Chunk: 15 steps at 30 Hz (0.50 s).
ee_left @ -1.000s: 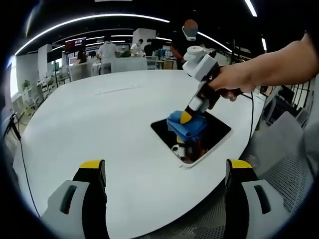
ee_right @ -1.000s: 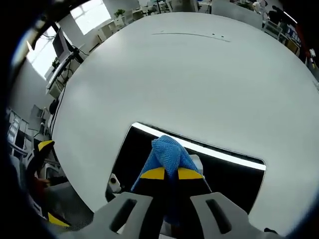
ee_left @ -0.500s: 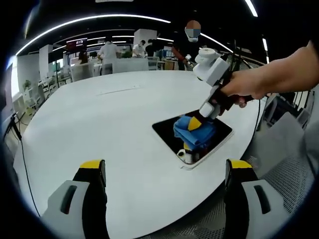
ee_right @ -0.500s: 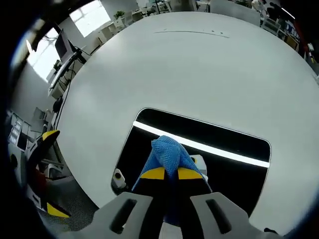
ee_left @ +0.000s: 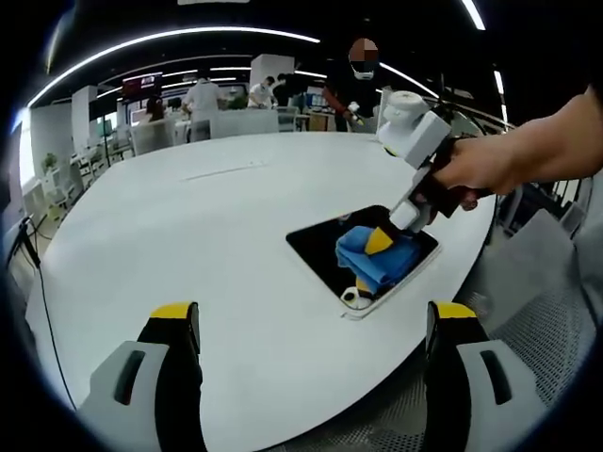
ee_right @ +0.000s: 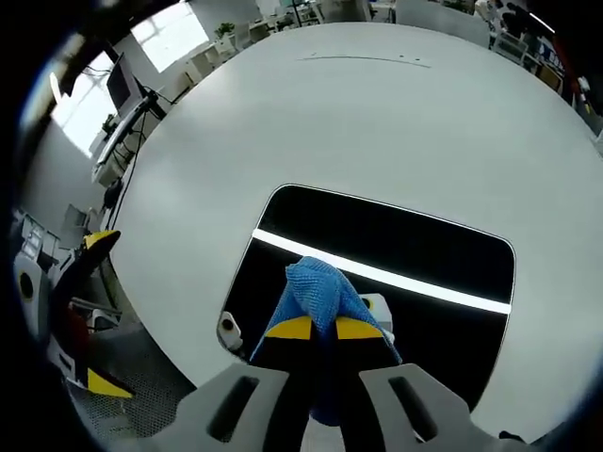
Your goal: Wipe the mirror surface with the cleaning cloth until all visible marks leave the cleaned area.
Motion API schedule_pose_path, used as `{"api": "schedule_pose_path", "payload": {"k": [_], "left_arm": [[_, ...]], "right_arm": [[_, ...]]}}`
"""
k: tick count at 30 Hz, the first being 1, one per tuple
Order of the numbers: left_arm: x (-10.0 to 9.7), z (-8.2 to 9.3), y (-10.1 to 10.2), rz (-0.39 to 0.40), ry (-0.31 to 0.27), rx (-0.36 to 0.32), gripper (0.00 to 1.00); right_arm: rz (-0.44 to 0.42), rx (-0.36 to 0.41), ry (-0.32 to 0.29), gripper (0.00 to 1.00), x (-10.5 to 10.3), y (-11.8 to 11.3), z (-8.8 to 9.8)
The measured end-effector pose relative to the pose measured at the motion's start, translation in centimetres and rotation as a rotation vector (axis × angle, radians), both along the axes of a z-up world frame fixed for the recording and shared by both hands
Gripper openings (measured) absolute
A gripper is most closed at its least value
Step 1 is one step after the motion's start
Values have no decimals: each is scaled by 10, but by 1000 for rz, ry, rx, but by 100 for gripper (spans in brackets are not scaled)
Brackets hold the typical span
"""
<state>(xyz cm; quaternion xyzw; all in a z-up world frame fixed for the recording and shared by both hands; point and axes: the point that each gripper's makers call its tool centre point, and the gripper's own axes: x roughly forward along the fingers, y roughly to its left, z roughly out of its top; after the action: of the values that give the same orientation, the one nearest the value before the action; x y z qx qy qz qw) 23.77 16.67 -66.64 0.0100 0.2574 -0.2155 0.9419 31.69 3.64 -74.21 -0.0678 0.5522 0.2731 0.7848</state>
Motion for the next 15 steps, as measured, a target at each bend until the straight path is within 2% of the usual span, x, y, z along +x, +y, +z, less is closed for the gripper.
{"api": "schedule_pose_path", "payload": {"k": [15], "left_arm": [[0, -1, -1, -7, 0, 11, 99]], "right_arm": [[-17, 19, 16, 0, -36, -4, 8]]}}
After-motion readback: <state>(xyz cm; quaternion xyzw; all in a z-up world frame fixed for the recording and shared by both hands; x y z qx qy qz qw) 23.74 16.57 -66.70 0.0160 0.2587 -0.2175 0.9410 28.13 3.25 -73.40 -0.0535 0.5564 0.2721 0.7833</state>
